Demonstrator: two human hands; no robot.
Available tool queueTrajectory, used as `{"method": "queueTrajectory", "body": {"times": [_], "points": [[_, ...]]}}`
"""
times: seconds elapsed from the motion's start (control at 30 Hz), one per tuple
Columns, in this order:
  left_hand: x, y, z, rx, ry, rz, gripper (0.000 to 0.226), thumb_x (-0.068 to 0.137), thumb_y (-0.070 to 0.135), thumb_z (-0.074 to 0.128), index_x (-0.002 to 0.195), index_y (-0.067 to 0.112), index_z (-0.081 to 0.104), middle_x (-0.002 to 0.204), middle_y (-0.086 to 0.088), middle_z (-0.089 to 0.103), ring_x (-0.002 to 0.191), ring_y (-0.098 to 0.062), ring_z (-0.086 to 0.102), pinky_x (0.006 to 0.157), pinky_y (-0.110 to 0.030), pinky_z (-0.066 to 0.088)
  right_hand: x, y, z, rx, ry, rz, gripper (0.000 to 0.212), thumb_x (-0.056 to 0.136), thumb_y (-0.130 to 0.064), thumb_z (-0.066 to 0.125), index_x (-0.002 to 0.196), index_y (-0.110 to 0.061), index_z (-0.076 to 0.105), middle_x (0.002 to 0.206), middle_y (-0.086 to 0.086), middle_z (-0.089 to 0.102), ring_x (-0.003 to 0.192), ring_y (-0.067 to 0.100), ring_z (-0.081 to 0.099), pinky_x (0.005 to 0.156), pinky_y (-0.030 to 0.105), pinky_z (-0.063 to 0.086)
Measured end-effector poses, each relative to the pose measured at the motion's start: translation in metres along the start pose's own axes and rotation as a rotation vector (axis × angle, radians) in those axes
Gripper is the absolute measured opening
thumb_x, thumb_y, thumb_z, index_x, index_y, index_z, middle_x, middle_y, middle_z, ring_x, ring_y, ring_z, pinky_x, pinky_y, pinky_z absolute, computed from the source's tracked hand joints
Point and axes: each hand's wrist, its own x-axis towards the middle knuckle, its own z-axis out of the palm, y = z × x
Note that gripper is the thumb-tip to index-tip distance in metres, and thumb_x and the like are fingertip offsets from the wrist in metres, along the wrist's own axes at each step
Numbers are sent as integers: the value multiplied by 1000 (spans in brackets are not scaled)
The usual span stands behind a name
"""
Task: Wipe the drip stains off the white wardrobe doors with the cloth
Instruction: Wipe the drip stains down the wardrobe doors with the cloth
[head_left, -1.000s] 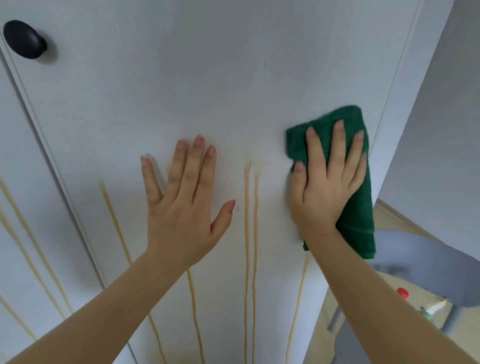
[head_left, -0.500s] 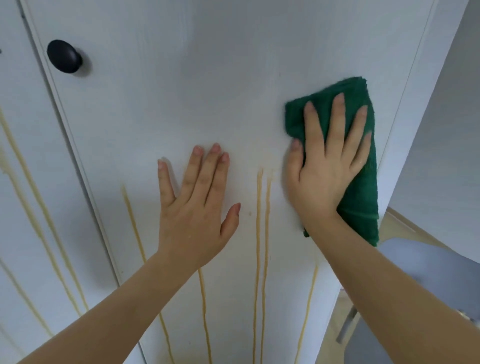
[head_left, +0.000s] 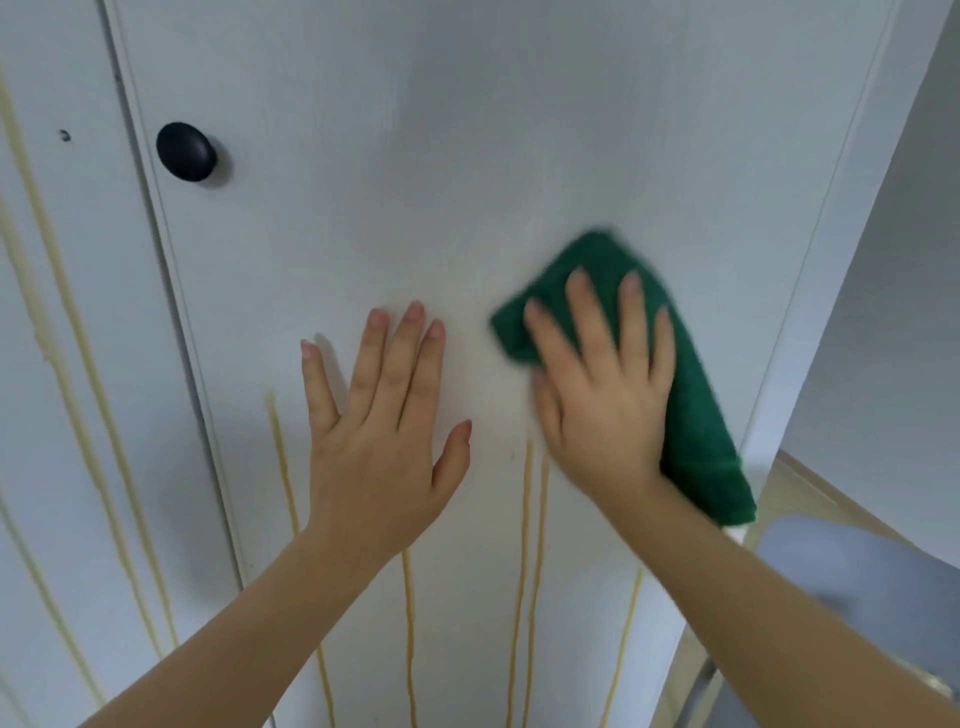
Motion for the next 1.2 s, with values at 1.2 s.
{"method": "queueTrajectory", "body": {"times": [1.2], "points": [[-27, -75, -17, 1, 31, -264, 58, 94, 28, 33, 143, -1, 24, 148, -20, 30, 139, -33, 19, 114, -49, 3, 45, -60, 6, 99, -18, -63, 37, 92, -23, 50, 129, -21, 53, 139, 9, 49, 131, 34, 30, 111, 47, 17]]}}
